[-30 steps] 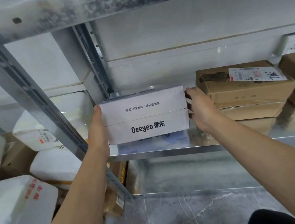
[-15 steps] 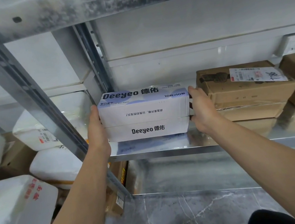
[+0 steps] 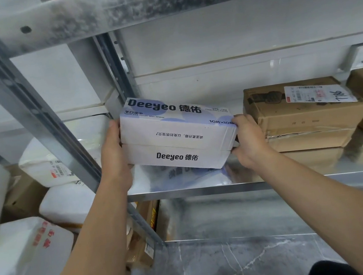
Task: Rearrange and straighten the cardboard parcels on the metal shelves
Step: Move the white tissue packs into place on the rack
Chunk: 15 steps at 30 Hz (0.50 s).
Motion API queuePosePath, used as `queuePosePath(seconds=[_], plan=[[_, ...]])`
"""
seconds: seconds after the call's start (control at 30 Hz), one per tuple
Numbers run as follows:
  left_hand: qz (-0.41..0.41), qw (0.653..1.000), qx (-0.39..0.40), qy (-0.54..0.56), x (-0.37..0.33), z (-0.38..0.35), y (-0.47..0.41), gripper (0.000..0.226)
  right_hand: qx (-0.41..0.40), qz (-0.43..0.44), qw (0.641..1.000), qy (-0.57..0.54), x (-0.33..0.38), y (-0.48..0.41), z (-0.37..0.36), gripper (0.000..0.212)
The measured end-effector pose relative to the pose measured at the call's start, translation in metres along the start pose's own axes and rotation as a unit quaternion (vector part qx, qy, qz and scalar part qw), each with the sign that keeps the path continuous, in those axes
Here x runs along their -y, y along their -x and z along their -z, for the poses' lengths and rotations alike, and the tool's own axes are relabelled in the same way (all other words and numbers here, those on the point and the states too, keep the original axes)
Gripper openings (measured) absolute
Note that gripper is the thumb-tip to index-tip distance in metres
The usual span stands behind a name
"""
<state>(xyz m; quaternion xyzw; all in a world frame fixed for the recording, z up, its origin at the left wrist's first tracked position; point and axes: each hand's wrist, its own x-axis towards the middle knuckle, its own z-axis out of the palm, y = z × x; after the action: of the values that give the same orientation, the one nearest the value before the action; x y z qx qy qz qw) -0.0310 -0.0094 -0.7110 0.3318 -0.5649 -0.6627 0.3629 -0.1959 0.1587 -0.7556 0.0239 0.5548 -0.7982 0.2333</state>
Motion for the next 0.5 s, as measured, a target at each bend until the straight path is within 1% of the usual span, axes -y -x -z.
queuePosePath(seconds=[0.17, 0.23, 0.3, 0.37, 0.5], plan=[[-0.047, 0.999, -0.015, -0.008, -0.013, 0.002, -0.008, 0.037, -0.009, -0.015, 1.0, -0.005, -0.003, 0.001, 0.001, 0.032], [-0.044, 0.998, -0.034, 0.021, -0.017, 0.003, -0.01, 0.039, -0.012, -0.031, 0.999, 0.0, -0.003, 0.001, 0.002, 0.033], [-0.036, 0.997, -0.04, 0.059, -0.019, 0.004, -0.012, 0.032, -0.01, -0.035, 0.999, 0.016, -0.006, 0.002, 0.003, 0.033], [-0.034, 0.994, -0.032, 0.103, -0.02, 0.004, -0.014, 0.019, 0.001, -0.035, 0.999, 0.04, -0.009, 0.002, 0.004, 0.036], [-0.031, 0.992, 0.01, 0.124, -0.021, -0.001, -0.012, 0.021, 0.005, -0.04, 0.996, 0.073, -0.015, -0.001, 0.005, 0.043]])
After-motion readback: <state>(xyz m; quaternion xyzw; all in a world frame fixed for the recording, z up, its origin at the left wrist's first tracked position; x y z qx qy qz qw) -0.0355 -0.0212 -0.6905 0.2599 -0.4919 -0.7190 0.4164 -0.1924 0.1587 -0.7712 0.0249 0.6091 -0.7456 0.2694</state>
